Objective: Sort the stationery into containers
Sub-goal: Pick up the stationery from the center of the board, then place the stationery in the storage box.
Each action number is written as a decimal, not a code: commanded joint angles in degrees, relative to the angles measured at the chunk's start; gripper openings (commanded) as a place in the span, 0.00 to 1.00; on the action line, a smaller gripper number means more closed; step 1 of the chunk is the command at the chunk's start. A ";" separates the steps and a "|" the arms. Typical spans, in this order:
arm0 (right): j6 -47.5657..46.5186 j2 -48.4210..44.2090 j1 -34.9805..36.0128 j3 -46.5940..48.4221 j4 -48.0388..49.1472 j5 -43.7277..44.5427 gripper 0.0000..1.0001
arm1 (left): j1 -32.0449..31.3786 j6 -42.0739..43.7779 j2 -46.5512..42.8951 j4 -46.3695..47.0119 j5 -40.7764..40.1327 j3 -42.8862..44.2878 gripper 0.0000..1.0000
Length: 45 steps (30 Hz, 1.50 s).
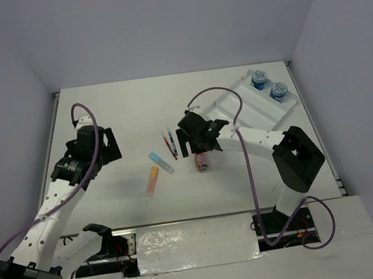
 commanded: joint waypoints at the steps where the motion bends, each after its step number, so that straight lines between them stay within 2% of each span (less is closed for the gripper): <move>1: 3.28 0.60 0.47 -1.75 -1.01 3.37 0.96 | 0.01 3.66 -0.18 2.70 1.12 -2.53 0.99; 6: 5.21 2.27 0.73 -5.80 2.67 0.48 0.92 | 0.01 4.45 0.79 3.05 2.35 -2.00 0.99; 11: 4.77 5.97 0.73 -7.21 5.40 -3.21 0.74 | 0.01 4.98 0.00 3.49 2.88 -2.53 0.99; 12: 4.69 5.97 0.73 -7.30 6.01 -3.13 0.58 | 0.01 4.98 -0.18 3.67 3.31 -2.62 0.99; 14: 3.99 5.01 0.82 -7.30 6.45 -2.69 0.42 | 0.01 5.15 -0.27 3.84 3.76 -2.53 0.99; 15: 3.64 4.31 0.73 -7.04 6.20 -2.08 0.17 | 0.01 5.24 -0.27 3.93 4.11 -2.62 0.99; 16: 3.37 3.34 0.82 -6.86 5.58 -0.94 0.05 | 0.01 5.33 -0.27 4.02 4.28 -2.53 0.99; 17: 2.58 0.46 0.64 -6.69 4.62 1.33 0.02 | 0.01 5.50 -0.27 4.11 4.63 -2.70 0.99; 19: 0.30 -5.17 -0.32 -6.42 4.26 1.88 0.02 | 0.01 5.59 -0.53 4.37 5.43 -2.71 0.99; 20: -3.71 -7.19 -3.02 -6.25 4.87 1.01 0.02 | 0.01 5.68 -0.70 4.54 5.69 -2.71 0.99; 21: -6.80 -8.87 -4.96 -5.38 5.14 -2.48 0.02 | 0.01 5.77 -0.88 4.63 5.95 -2.71 0.99; 22: -13.61 -10.89 -7.59 -4.50 5.14 -4.60 0.02 | 0.10 5.86 -0.97 4.81 6.65 -2.79 0.99; 23: -17.34 -11.08 -13.45 -3.10 3.66 -7.06 0.02 | 0.01 5.86 -1.32 4.98 6.92 -2.79 0.99; 24: -21.38 -9.86 -16.81 0.48 2.95 -11.17 0.01 | 0.01 5.95 -1.49 5.07 7.53 -2.88 0.99; 25: -26.99 -8.46 -19.81 2.70 1.72 -11.48 0.00 | 0.01 6.03 -1.67 5.33 7.89 -2.97 0.99; 26: -29.13 -6.44 -25.32 5.50 -1.16 -11.04 0.00 | 0.01 6.12 -1.93 5.51 8.24 -3.06 0.99; 27: -30.98 -4.25 -27.81 11.36 -2.32 -9.12 0.00 | 0.10 6.03 -1.94 5.60 8.24 -3.14 0.99; 32: -37.84 15.35 -36.52 34.04 -13.03 -7.70 0.00 | 0.01 6.12 -0.27 5.43 8.33 -2.79 0.99; 33: -38.64 19.29 -37.32 36.18 -13.84 -7.79 0.00 | 0.01 6.21 0.00 5.51 8.59 -2.62 0.98; 36: -42.31 22.22 -39.25 38.23 -12.27 -5.95 0.00 | 0.01 6.30 0.53 5.69 9.65 -2.88 0.98; 40: -52.34 19.86 -39.52 30.33 -0.87 -2.26 0.00 | -0.08 6.38 0.70 6.13 10.61 -3.23 0.98; 42: -54.80 19.24 -40.92 29.17 -0.75 -4.52 0.00 | -0.08 6.47 1.31 6.13 11.66 -3.06 0.98; 45: -55.69 20.38 -42.86 32.33 -4.78 -11.28 0.00 | -0.08 6.65 1.49 6.13 12.46 -2.97 0.98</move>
